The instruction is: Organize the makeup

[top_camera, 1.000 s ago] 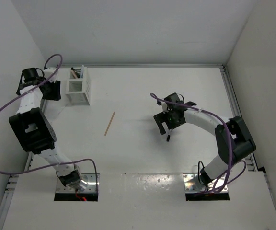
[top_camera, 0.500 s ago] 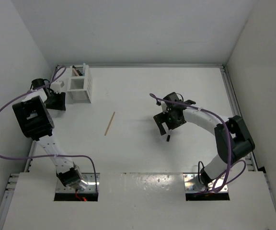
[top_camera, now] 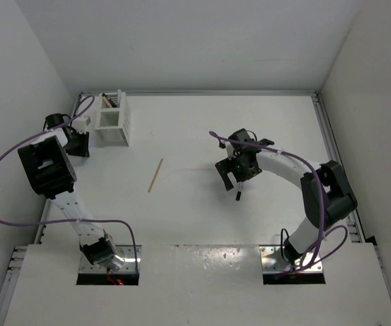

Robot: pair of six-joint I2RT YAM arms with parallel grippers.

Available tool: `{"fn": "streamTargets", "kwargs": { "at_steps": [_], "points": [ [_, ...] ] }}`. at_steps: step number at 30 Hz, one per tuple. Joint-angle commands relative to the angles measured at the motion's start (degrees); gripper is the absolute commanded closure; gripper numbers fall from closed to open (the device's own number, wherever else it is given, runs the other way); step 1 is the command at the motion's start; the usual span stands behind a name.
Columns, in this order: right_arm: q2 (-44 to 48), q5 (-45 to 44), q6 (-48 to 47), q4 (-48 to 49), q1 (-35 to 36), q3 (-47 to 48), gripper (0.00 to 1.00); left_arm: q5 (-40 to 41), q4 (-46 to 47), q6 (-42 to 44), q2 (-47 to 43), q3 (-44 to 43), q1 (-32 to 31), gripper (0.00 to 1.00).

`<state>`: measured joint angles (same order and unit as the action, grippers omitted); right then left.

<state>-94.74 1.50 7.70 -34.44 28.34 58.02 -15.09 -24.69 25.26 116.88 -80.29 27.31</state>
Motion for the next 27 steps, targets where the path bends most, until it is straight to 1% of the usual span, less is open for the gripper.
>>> {"fn": "streamTargets", "kwargs": {
  "at_steps": [1, 4, 10, 14, 15, 16, 17, 21, 27],
  "points": [
    [-0.3, -0.6, -0.4, -0.3, 0.3, 2.8, 0.00, 1.1, -1.0, 0.6, 0.5, 2.2, 0.9, 0.69],
    [0.0, -0.6, -0.6, -0.1, 0.1, 2.9, 0.00, 1.1, -1.0, 0.6, 0.0, 2.8, 1.4, 0.71],
    [0.1, -0.6, -0.5, 0.2, 0.2, 2.6, 0.00, 1.7, -1.0, 1.2, 0.5, 2.8, 2.0, 0.80],
    [0.3, -0.6, -0.6, 0.3, 0.2, 2.6, 0.00, 1.2, -1.0, 1.2, 1.7, 1.5, 2.0, 0.89],
    [0.4, -0.6, -0.5, 0.2, 0.2, 2.6, 0.00, 1.2, -1.0, 0.7, 1.7, 0.8, 2.0, 0.93],
    [0.5, -0.7, -0.6, 0.2, 0.2, 2.5, 0.00, 1.2, -0.4, 0.7, 1.7, 0.1, 2.0, 0.95],
    [0.6, -0.7, -0.4, 0.4, 0.4, 2.5, 0.00, 1.2, -0.4, 0.7, 2.3, 0.1, 2.0, 0.95],
    [1.0, -0.7, -0.5, 0.4, 0.3, 2.2, 0.00, 1.2, 1.0, 0.7, 2.3, -1.1, 2.0, 1.00],
    [1.3, -0.9, -0.2, 0.8, 0.1, 1.7, 0.00, 1.2, 1.0, -2.3, 1.4, -2.8, 2.0, 1.00]
  ]
}}
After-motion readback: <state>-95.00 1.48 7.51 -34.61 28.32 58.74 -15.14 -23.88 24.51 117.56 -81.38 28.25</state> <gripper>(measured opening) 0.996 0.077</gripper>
